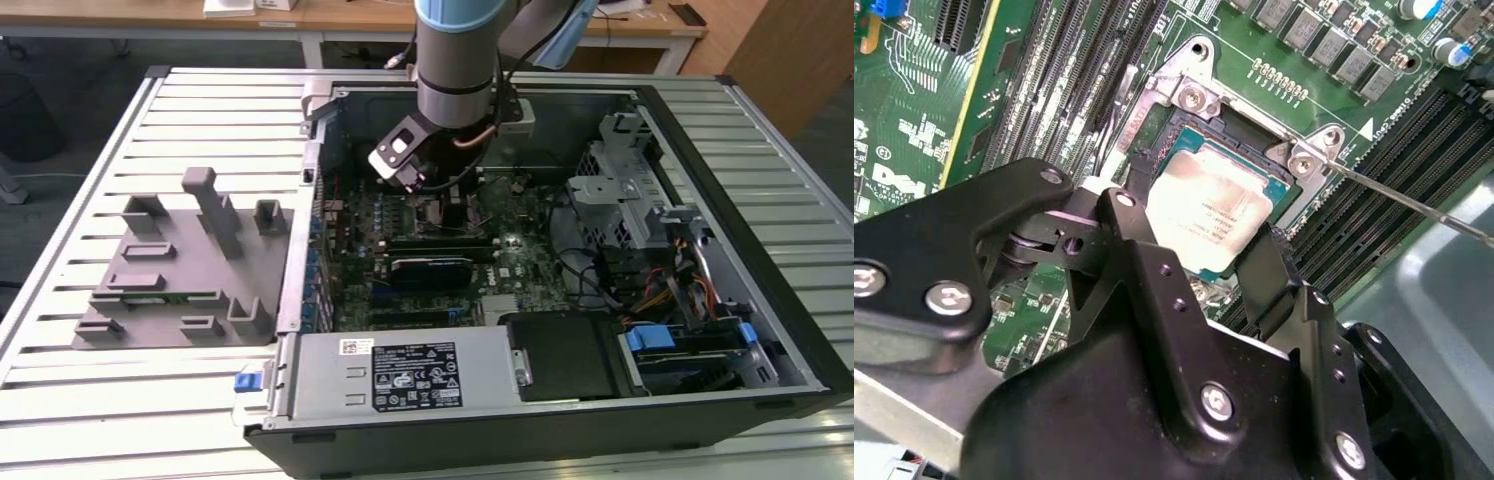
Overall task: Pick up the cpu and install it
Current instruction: 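Place the cpu into insertion slot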
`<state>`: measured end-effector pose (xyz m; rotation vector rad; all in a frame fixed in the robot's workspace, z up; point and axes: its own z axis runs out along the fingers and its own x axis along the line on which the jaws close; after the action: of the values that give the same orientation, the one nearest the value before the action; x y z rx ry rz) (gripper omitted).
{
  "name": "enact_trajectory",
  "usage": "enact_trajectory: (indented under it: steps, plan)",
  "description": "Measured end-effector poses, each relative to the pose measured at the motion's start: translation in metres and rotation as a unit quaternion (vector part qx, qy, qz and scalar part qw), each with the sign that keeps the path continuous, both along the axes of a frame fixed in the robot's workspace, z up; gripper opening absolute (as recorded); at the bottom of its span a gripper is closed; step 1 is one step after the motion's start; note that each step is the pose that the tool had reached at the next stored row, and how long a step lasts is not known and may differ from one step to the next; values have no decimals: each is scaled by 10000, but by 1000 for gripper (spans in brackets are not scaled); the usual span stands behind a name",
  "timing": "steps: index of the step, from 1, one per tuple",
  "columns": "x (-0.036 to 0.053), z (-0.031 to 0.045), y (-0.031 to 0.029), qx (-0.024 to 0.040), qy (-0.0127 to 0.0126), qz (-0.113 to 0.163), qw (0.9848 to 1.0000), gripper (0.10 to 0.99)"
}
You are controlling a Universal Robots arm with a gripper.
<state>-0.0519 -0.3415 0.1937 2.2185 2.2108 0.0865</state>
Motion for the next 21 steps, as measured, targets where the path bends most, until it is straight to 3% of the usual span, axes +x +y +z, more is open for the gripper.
enact_trajectory:
  steps: [6,7,21]
  plan:
    - [-1,6,-2,-5,2,0,10000,600]
    - [-1,7,-1,-4,2,0,10000,533]
    - [0,13,0,-1,1,0,10000,545]
